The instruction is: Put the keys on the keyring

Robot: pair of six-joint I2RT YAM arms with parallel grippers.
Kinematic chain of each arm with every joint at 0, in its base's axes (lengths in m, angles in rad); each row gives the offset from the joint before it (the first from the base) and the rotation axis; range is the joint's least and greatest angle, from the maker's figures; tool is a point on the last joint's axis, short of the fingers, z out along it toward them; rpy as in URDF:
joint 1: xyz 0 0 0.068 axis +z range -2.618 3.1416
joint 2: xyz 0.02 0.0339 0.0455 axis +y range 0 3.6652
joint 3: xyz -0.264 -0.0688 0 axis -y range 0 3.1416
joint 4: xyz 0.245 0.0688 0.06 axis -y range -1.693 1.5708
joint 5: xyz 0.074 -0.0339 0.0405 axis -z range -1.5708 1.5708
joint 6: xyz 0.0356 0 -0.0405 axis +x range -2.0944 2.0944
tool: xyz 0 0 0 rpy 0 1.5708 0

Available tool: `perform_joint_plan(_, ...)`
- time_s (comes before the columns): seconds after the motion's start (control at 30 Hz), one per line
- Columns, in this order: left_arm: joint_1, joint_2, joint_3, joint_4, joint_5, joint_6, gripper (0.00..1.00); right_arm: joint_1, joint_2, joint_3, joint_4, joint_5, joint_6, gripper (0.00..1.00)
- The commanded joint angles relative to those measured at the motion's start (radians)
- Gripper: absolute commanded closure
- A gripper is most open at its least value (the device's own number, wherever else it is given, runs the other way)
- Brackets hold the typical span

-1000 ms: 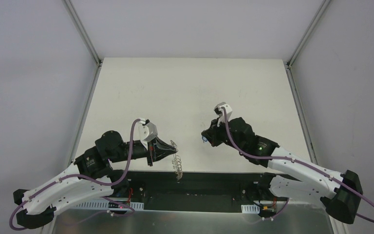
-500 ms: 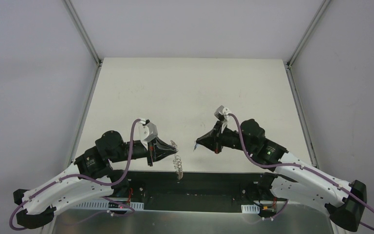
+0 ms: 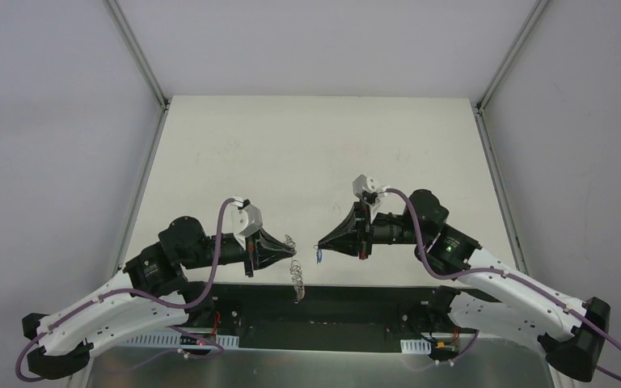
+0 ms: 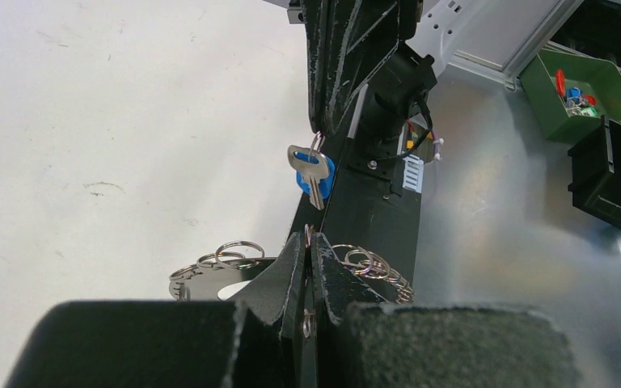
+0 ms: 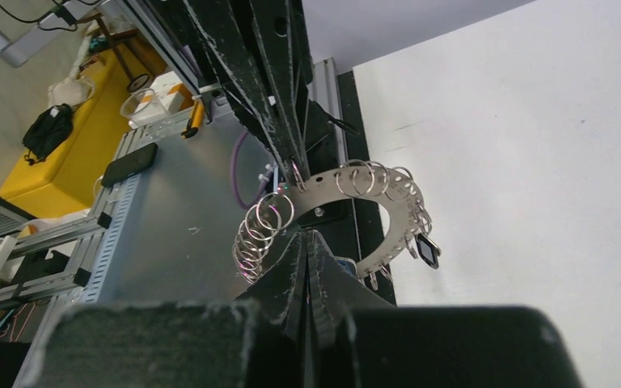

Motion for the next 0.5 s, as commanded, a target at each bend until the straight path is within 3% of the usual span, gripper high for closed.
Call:
perform_joint_plan(0.0,-0.011,0.006,0.014,0.077,0.038,0.008,1.00,-0.002,0.031,0.056,0.121,-0.127,0.045,1.00)
perform_joint_plan(0.47,-0.011,0.022,0.023,0.100,0.063,0.016,1.00,0.024,0.122,0.061,0.299,-0.183,0.132,1.00)
